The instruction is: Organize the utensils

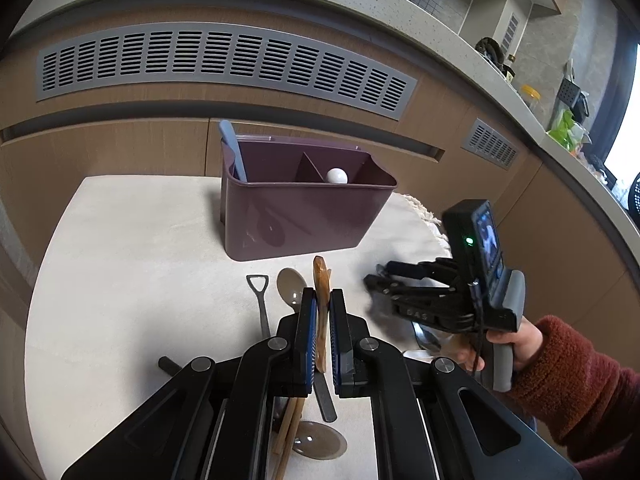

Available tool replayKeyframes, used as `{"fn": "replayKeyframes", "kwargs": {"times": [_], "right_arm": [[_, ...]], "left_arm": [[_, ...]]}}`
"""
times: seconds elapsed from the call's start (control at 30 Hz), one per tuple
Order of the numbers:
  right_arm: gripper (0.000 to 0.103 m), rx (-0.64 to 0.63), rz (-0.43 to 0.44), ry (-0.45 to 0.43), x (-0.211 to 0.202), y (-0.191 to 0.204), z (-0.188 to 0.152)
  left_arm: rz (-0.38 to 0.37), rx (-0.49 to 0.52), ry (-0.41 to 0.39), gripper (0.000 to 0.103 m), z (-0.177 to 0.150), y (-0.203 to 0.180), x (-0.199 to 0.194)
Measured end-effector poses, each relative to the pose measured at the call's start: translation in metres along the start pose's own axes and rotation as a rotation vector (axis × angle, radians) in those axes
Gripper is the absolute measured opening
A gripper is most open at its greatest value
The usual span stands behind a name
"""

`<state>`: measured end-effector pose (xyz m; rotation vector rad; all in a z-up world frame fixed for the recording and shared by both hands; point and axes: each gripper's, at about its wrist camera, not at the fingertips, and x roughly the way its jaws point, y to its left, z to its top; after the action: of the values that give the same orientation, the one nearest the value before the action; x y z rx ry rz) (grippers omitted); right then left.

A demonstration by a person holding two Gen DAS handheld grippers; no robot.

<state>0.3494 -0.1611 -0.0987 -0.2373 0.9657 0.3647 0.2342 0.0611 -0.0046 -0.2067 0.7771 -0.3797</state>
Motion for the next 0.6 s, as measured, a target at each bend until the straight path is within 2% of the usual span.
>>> {"fn": "replayKeyframes", "kwargs": {"times": [0.03, 0.07, 0.13, 0.23, 0.47, 0.6], "right_arm": [[0.019, -0.006, 0.008, -0.013, -0.002, -0.001, -0.001], [0.016, 0.005, 0.011, -0.013, -0.003, -0.004, 0.000], [0.015, 0.041, 0.044, -0.013, -0.009, -0.011, -0.001], [0.015, 0.046, 0.037, -0.060, -0.030, -0.009, -0.006], [0.015, 0.045, 0.060, -0.238, -0.109, -0.005, -0.029], [0.015, 0.021, 0.053, -0.318, -0.140, 0.009, -0.038]], "left_arm": [[0.003, -0.001, -0.001, 0.006, 0.000, 0.001, 0.000], [0.007, -0.002, -0.002, 0.006, 0.001, 0.002, -0.001], [0.016, -0.002, -0.009, 0.006, 0.002, 0.003, -0.004], [0.026, -0.003, -0.022, 0.006, 0.002, 0.004, -0.009], [0.030, 0.006, -0.035, 0.006, 0.003, -0.004, -0.015], [0.025, 0.022, -0.041, 0.006, 0.002, -0.012, -0.020]]}}
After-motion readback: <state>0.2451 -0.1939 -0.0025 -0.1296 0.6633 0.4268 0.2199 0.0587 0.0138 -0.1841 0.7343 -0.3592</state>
